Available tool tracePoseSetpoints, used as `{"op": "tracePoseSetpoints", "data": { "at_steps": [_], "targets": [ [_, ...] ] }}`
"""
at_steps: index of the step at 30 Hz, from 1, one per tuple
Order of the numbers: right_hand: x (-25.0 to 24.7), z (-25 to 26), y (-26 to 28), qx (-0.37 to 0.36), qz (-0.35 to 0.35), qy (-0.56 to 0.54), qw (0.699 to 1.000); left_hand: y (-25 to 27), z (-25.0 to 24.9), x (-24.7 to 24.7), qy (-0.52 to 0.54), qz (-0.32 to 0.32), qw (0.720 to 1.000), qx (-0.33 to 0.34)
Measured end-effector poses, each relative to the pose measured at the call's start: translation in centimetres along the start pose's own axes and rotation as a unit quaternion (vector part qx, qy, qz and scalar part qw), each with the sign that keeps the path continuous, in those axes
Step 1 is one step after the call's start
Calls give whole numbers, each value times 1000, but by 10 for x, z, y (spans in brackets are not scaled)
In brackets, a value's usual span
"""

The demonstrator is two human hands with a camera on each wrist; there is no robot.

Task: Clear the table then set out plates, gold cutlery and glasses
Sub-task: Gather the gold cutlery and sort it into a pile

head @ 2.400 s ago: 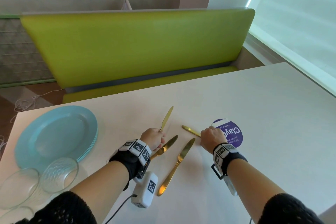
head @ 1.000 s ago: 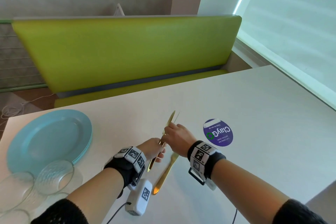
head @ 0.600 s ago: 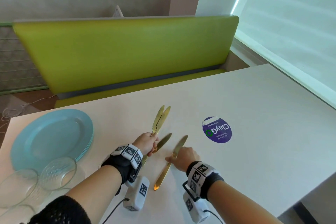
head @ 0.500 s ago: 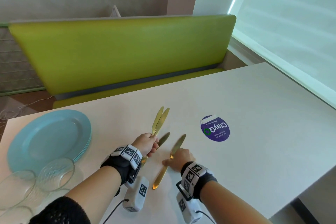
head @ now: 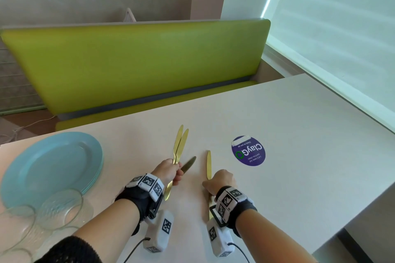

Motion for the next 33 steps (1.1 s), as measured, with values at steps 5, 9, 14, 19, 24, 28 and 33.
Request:
{"op": "tracePoseSetpoints", "data": {
  "at_steps": [5,9,14,19,24,28,33],
  "targets": [
    [-3,6,2,-6,11,-17,1000,0,-1,-2,-11,10,1000,-5],
    [0,20,9,-17,54,-88,995,1,-3,-3,-12,32,999,-7],
    [-1,47,23,-24,137,-151,979,1,-8,2,-34,70,997,-4],
    [7,61,26,-21,155,-135,978,-8,0,4,-62,102,993,15],
    [17,68,34,-50,195,-129,971,7,-11,-2,-79,113,990,40],
    [19,71,41,-101,202,-147,963,1,-3,-14,-74,74,994,31],
    [25,72,39,-124,134,-118,976,-8,-4,-30,-53,0,998,21]
  ]
}}
Point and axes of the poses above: each hand's wrist, its own y-axis away from the middle knuckle, its own x-axis out of the palm, z = x × y, the point moved 4 cm from there along -y, towards the middle knuckle, and after that the axes turned 13 degrees about x, right-handed, at the moved point
